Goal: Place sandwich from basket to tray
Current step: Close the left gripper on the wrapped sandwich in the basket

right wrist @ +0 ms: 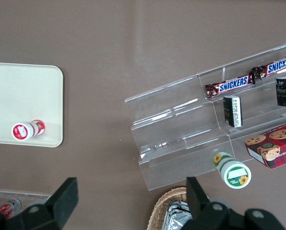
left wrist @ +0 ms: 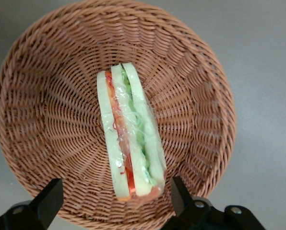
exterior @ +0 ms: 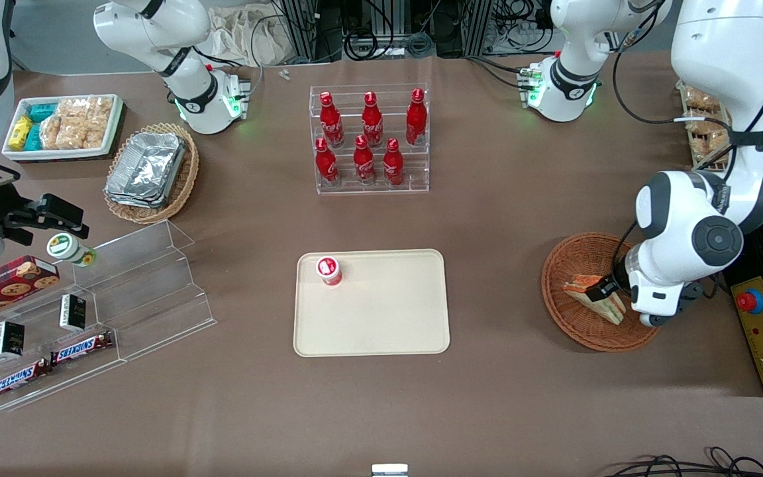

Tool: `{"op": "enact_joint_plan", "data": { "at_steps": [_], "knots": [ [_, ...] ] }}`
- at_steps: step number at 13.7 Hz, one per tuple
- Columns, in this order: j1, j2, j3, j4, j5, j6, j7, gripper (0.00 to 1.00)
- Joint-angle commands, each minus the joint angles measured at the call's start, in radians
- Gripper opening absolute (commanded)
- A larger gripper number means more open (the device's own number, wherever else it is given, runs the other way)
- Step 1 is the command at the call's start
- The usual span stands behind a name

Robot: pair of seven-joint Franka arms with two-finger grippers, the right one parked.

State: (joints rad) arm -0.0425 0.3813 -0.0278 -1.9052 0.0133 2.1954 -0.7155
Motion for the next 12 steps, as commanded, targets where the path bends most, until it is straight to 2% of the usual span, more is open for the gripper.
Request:
{"op": "enact_joint_plan", "data": {
  "at_steps": [1, 4, 12],
  "knots": [
    [0.003, 0.016, -0.001, -0.038, -0.015, 0.071, -0.073, 0.99],
    [0.003, 0.027, -0.001, -0.071, -0.012, 0.139, -0.110, 0.95],
    [0.003, 0.018, 0.000, -0.052, -0.012, 0.125, -0.157, 0.32]
  ]
}}
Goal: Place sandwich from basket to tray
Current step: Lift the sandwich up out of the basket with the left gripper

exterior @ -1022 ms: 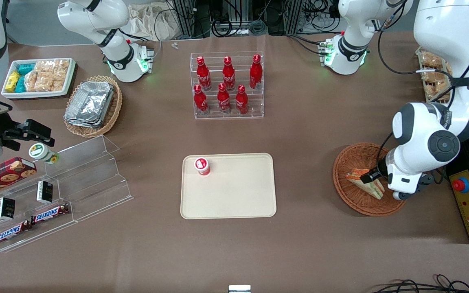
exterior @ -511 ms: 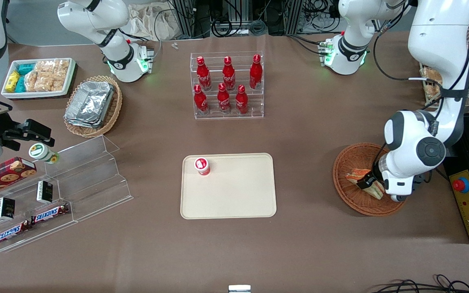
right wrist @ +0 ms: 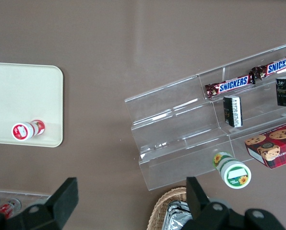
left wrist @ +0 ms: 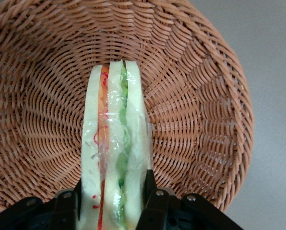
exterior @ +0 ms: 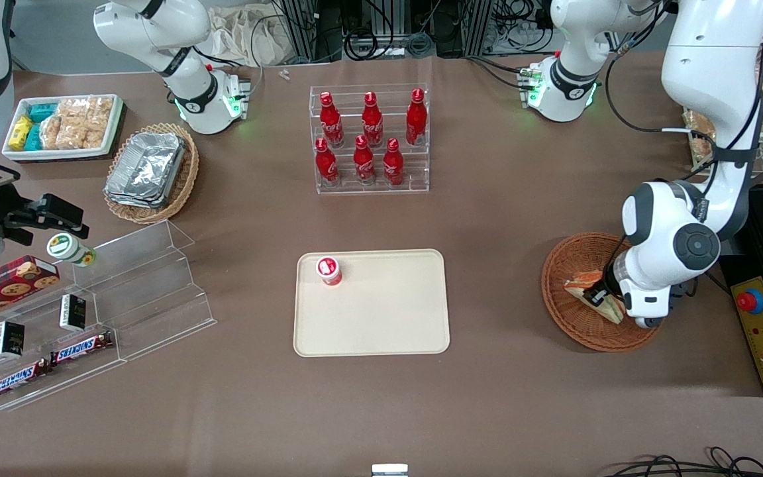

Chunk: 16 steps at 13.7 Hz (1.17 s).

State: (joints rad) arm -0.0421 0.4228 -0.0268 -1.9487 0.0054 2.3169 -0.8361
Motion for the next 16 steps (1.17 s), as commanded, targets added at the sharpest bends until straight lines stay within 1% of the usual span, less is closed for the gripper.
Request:
{"op": "enact_joint_plan", "data": {
  "at_steps": [1, 2, 3, 5, 7, 9, 11, 14, 15, 16],
  "knots": [
    [0.002, -0.039, -0.001, -0.007, -0.004, -0.001, -0.041, 0.25],
    [0.002, -0.058, -0.001, -0.001, -0.004, -0.029, -0.044, 0.20],
    [0.002, -0.081, -0.001, 0.017, -0.004, -0.092, -0.031, 0.16],
    [0.001, -0.117, 0.002, 0.094, -0.002, -0.225, 0.009, 0.14],
    [-0.001, -0.125, 0.002, 0.196, -0.002, -0.380, 0.064, 0.13],
    [-0.004, -0.142, 0.001, 0.284, -0.002, -0.497, 0.164, 0.08],
    [-0.005, -0.182, -0.001, 0.300, -0.007, -0.525, 0.297, 0.05],
    [0.001, -0.210, 0.010, 0.295, -0.008, -0.564, 0.564, 0.05],
    [0.001, -0.210, 0.014, 0.297, -0.013, -0.564, 0.612, 0.06],
    [0.001, -0.210, 0.039, 0.300, -0.016, -0.564, 0.626, 0.06]
  ]
}}
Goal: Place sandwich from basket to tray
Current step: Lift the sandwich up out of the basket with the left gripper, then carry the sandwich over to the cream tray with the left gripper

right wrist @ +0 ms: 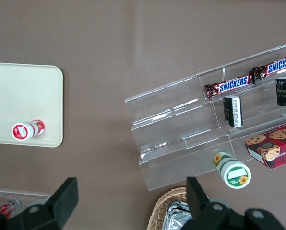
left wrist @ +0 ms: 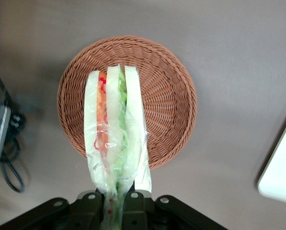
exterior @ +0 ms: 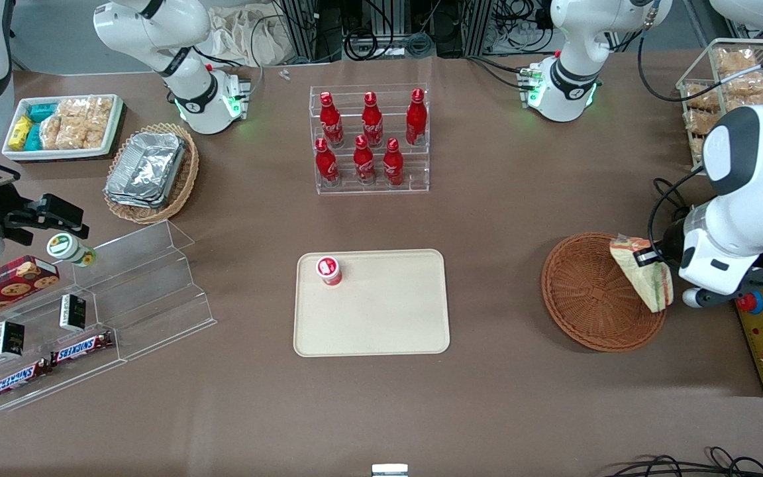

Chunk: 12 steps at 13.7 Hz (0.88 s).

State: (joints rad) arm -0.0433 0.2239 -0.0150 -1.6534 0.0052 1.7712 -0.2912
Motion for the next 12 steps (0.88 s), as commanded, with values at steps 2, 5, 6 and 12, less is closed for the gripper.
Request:
{"op": "enact_joint_plan", "data": {
  "at_steps": [2, 5, 6, 12],
  "knots": [
    [0.000, -0.011, 0.033, 0.006, -0.016, -0.019, 0.130, 0.06],
    [-0.001, -0.020, 0.032, 0.001, -0.016, -0.007, 0.170, 0.06],
    [-0.004, -0.023, 0.032, 0.001, -0.014, -0.009, 0.155, 0.06],
    [-0.010, -0.018, -0.083, -0.013, -0.019, -0.024, 0.215, 0.00]
  ]
}}
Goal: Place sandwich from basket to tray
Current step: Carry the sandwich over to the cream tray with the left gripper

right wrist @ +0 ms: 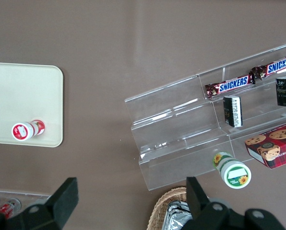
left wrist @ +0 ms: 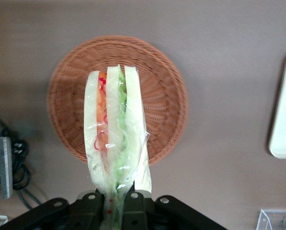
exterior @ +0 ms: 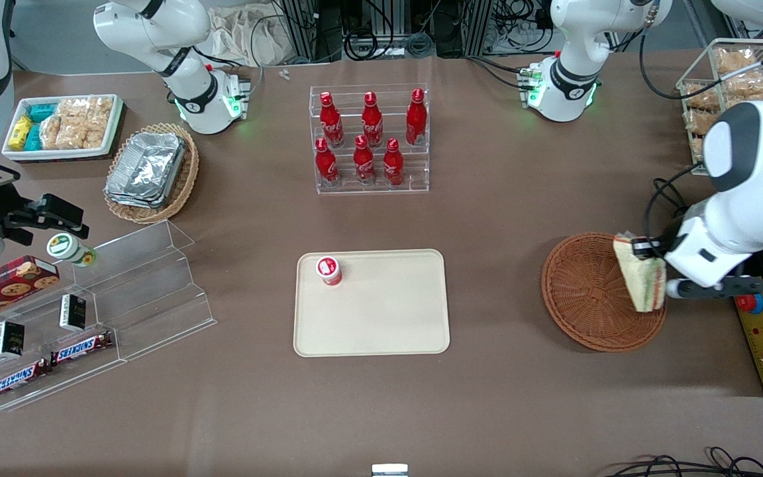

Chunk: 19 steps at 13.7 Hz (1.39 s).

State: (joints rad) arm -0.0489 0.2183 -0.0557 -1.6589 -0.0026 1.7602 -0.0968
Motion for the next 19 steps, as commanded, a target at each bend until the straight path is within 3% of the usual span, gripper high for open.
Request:
{"op": "enact_joint_plan", "data": {
  "at_steps": [1, 2, 4, 6, 11, 15, 19],
  "knots": [
    [-0.005, -0.007, -0.079, -0.001, -0.011, -0.004, 0.013, 0.00],
    [-0.005, 0.003, -0.117, 0.007, -0.019, 0.005, 0.009, 0.00],
    [-0.008, 0.025, -0.186, 0.013, -0.101, 0.037, 0.005, 0.00],
    [-0.064, 0.065, -0.211, 0.018, -0.135, 0.100, -0.067, 0.00],
    [-0.226, 0.237, -0.208, 0.048, -0.120, 0.358, -0.288, 0.00],
    [-0.272, 0.375, -0.205, 0.137, -0.119, 0.364, -0.323, 0.00],
    [-0.324, 0.482, -0.204, 0.183, -0.044, 0.372, -0.362, 0.00]
  ]
}}
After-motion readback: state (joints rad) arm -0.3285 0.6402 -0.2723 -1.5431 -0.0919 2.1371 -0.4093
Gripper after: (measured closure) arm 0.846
